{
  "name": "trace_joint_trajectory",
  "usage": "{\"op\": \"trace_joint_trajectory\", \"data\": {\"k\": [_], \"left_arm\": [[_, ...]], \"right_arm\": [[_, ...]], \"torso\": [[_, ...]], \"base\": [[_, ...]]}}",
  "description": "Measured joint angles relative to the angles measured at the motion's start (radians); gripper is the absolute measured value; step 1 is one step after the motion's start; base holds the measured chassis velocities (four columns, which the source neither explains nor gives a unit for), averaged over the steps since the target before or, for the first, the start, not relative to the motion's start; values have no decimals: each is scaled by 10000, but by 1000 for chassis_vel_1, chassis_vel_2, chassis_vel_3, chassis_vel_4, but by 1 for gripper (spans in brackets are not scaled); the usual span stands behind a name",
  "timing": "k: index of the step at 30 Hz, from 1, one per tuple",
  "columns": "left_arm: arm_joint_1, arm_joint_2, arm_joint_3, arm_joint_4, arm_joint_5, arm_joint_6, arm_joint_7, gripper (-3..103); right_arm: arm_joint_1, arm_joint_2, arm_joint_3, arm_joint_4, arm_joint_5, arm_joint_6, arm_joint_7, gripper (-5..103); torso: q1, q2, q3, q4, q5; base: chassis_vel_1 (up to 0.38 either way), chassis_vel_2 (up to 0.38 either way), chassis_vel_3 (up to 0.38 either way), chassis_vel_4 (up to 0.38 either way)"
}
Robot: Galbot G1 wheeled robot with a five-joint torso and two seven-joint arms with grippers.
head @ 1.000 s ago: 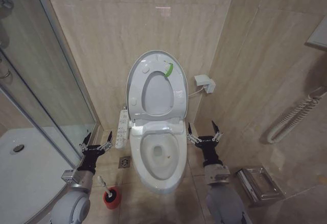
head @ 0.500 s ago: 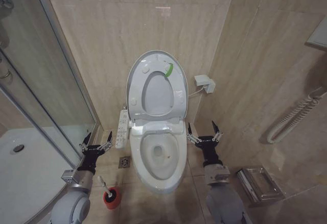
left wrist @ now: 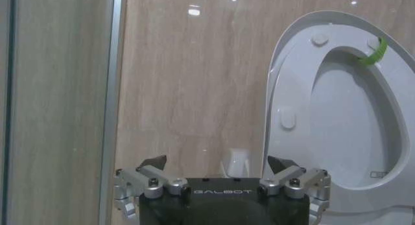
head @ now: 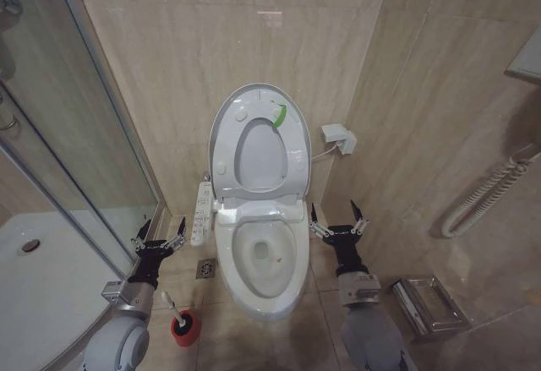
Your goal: Open the toilet lid, clean the toilet bowl with a toilet brush, close the toilet lid, and flush.
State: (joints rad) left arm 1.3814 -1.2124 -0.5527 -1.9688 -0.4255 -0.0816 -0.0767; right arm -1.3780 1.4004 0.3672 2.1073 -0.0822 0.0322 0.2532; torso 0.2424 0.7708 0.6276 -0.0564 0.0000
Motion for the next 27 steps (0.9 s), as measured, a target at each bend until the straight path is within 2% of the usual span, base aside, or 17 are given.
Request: {"op": "trace_joint_trajectory", "data": {"k": [27], "left_arm": [[0, 0, 0, 0, 0, 0, 0, 100]], "right_arm": [[0, 0, 0, 1, 0, 0, 0, 100]], "torso": [[0, 0, 0, 0, 0]], "base": [[0, 0, 0, 0]]}}
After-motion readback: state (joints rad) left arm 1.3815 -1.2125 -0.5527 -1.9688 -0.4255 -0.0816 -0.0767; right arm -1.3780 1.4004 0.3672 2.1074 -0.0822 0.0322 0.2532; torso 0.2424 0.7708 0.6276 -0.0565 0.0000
